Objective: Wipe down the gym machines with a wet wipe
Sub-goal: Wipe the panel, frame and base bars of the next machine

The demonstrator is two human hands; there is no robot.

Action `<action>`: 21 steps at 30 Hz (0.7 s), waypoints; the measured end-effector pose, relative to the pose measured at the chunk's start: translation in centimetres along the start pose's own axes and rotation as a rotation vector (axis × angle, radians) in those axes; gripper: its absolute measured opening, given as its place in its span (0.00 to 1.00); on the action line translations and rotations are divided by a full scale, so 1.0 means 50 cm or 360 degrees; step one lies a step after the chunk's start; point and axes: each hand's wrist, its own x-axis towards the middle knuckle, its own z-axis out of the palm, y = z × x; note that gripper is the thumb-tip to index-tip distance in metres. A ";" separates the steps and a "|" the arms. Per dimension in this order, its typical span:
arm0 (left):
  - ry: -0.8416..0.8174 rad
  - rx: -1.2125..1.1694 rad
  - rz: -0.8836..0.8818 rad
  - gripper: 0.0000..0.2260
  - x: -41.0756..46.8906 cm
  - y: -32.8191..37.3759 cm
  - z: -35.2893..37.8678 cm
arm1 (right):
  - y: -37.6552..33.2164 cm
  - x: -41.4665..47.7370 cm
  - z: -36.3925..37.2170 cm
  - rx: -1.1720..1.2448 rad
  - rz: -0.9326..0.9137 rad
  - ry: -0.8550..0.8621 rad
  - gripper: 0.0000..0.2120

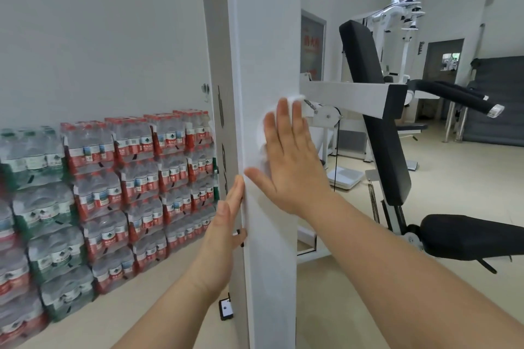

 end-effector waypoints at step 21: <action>0.0200 -0.0227 -0.0210 0.43 -0.056 -0.062 0.014 | -0.046 -0.076 0.051 0.0053 0.0088 -0.0023 0.44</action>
